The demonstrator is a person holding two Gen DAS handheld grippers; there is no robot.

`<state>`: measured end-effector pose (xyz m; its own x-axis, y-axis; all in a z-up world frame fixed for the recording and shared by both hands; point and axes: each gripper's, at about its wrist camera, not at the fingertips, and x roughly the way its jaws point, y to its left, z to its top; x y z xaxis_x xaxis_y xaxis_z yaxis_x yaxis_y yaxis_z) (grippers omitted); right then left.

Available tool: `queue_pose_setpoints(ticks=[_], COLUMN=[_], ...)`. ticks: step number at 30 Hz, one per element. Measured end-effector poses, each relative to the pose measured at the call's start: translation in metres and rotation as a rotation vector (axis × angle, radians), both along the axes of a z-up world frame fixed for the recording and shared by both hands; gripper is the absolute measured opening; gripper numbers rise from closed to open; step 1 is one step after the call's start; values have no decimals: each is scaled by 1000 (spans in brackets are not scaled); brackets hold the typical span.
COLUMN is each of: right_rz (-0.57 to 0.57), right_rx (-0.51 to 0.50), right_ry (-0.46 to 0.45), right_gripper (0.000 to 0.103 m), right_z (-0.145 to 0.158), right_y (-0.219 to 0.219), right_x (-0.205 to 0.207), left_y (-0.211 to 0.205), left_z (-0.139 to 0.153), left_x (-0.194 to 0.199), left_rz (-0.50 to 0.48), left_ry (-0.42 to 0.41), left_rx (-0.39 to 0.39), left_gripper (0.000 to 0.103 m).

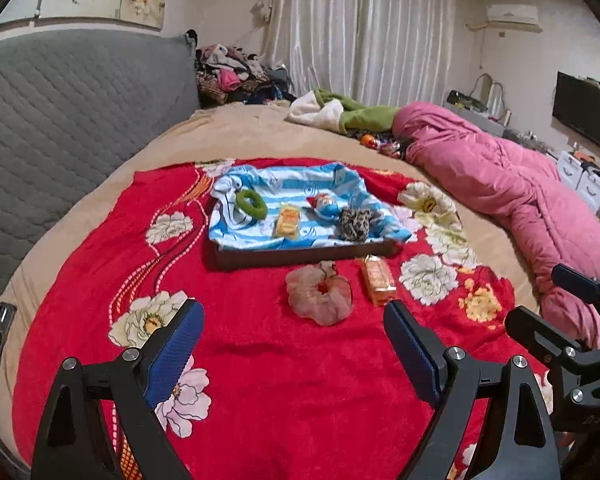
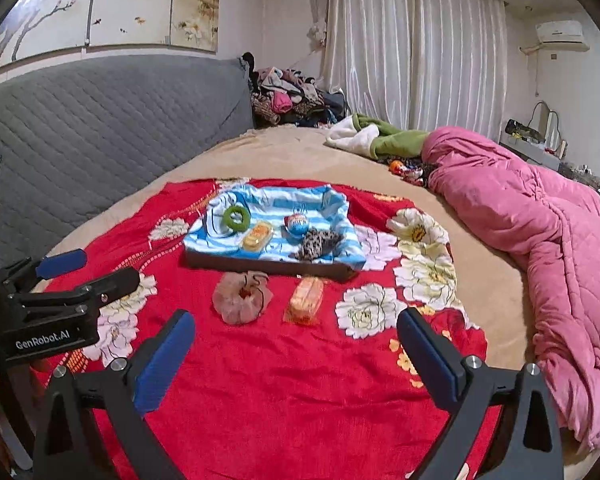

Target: Organize objects

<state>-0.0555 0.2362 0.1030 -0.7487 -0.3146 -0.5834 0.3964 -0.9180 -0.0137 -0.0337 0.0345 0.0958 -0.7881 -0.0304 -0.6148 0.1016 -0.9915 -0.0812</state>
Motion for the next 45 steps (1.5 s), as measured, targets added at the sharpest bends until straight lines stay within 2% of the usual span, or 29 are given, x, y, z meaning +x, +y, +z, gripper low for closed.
queue_pose_setpoints(ticks=[19, 45], right_rz=[-33, -27], right_rx=[60, 109], right_ry=[-69, -117], right_gripper=[102, 102], right_z=[-47, -83], right_y=[2, -3], right_x=[-22, -34], left_y=[12, 15], left_z=[-57, -94], left_x=[-26, -41], left_rz=[-20, -27], left_ry=[-104, -177], left_rx=[-9, 0], left_gripper=[92, 92])
